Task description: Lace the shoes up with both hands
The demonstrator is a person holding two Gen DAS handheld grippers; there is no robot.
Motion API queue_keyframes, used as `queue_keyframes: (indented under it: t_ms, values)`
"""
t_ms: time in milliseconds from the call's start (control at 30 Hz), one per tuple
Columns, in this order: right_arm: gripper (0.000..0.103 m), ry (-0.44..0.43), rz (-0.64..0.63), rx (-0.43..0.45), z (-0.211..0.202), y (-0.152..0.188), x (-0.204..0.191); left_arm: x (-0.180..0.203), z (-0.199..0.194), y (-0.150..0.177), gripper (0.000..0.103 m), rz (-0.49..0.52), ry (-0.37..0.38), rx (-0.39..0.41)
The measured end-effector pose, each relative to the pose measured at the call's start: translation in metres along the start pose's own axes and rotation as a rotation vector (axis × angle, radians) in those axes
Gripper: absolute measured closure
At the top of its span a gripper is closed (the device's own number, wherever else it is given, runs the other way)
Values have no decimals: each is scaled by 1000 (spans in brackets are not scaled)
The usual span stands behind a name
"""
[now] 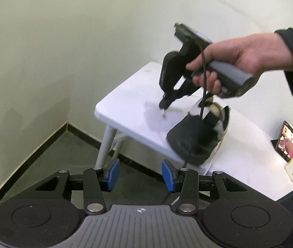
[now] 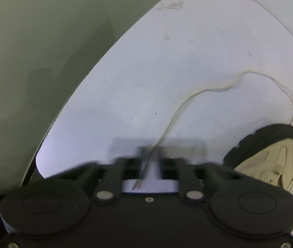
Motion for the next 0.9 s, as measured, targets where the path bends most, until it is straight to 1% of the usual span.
queue_keyframes:
  t_ms: [33, 100, 133, 167, 233, 267, 300, 333, 400, 433, 500, 600, 700, 733, 800, 833, 900]
  values:
    - [103, -25, 26, 12, -5, 2, 7, 1, -1, -3, 64, 8, 6, 1]
    - [103, -89, 82, 77, -31, 9, 29, 5, -2, -8, 64, 24, 18, 8]
    - [103, -112, 95, 122, -49, 13, 40, 8, -2, -15, 64, 27, 28, 18]
    - [103, -141, 119, 193, -78, 22, 59, 11, -1, -20, 64, 22, 40, 29]
    - [103, -167, 162, 304, -126, 40, 90, 18, 0, -32, 64, 15, 65, 52]
    - [103, -162, 192, 387, -162, 57, 112, 24, -1, -42, 64, 19, 81, 67]
    - [103, -143, 218, 451, -192, 75, 131, 29, -1, -50, 64, 20, 98, 81]
    - [103, -122, 240, 494, -215, 90, 146, 34, -1, -59, 64, 20, 115, 96]
    - [103, -81, 305, 592, -271, 132, 179, 43, 0, -75, 64, 10, 156, 119]
    - [103, -73, 323, 620, -291, 147, 187, 48, 2, -83, 64, 1, 178, 129]
    - [103, -38, 346, 711, -337, 182, 196, 56, 5, -96, 64, 1, 209, 142]
    - [103, -6, 333, 810, -382, 217, 187, 70, 12, -114, 64, 12, 254, 148]
    - [103, 4, 331, 839, -390, 228, 183, 82, 21, -130, 64, -1, 289, 137]
    - [103, 12, 324, 833, -385, 227, 185, 85, 24, -133, 64, -6, 293, 133]
    - [102, 24, 353, 788, -358, 221, 202, 93, 28, -136, 64, -8, 283, 119]
    - [102, 7, 377, 765, -342, 216, 213, 97, 29, -137, 64, -8, 275, 111]
    - [100, -57, 452, 691, -288, 196, 248, 103, 31, -137, 64, -4, 260, 103]
Point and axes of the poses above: each gripper's, at about its wrist camera, not at the fingertips, and z roughly the way its jaws point, x to its right, y to its underside, the point moved 1 cm from there along z, roughly the way its jaws point, and after that the axes turned 14 degrees about -z, right-handed, at the moved point
